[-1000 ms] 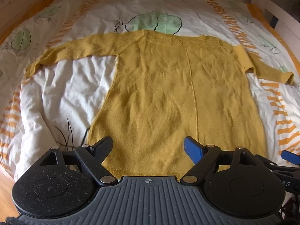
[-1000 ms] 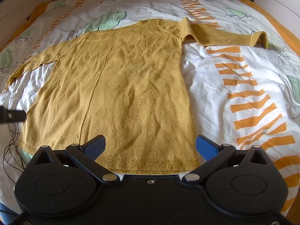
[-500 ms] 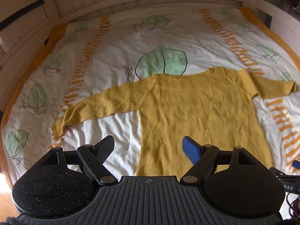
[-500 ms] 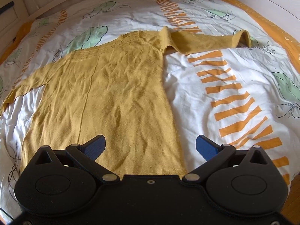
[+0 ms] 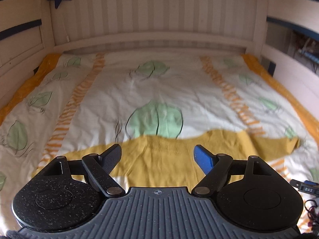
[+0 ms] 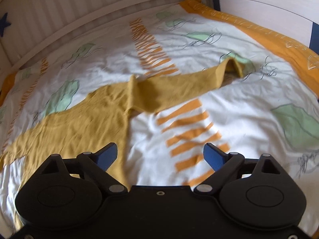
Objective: Fold small clothes
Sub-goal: 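Reach the right gripper to a sweater sleeve cuff and close on it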
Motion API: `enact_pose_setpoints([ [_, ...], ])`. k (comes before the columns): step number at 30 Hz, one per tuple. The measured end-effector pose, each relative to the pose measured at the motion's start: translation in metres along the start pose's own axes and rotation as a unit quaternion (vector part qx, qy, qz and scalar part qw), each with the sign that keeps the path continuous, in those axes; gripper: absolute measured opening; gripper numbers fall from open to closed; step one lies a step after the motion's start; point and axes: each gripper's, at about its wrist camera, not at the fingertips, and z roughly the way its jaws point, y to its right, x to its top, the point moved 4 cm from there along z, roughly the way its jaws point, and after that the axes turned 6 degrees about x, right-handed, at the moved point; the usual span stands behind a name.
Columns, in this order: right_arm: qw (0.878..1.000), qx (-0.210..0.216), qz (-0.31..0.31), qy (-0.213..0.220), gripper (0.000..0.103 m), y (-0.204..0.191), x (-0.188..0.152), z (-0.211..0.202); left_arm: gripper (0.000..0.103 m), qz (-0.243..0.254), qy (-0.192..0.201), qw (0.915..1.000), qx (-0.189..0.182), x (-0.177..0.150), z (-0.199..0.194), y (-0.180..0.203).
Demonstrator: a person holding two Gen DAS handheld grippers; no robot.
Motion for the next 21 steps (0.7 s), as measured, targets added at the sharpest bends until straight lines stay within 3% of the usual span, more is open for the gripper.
enact_pose_setpoints([
  [4,0.999,-0.025,0.026,0.004,0.086,0.041,0.027,0.029,0.079,-0.011,0.02,0.9997,0.001,-0.009,0.031,0.004],
  [11,0.995,-0.055,0.074,0.025,0.072,0.105,0.073,0.073,0.079,-0.041,-0.044,0.9981,-0.012,-0.052,0.089,0.02],
  [17,0.993,-0.046,0.09,0.053,0.068,0.119,0.107,0.104,0.079,-0.031,-0.081,0.9962,0.004,-0.1,0.12,0.029],
  [21,0.991,-0.049,0.12,0.043,0.066,0.126,0.119,0.128,0.079,-0.046,-0.126,0.991,0.003,-0.134,0.134,0.029],
])
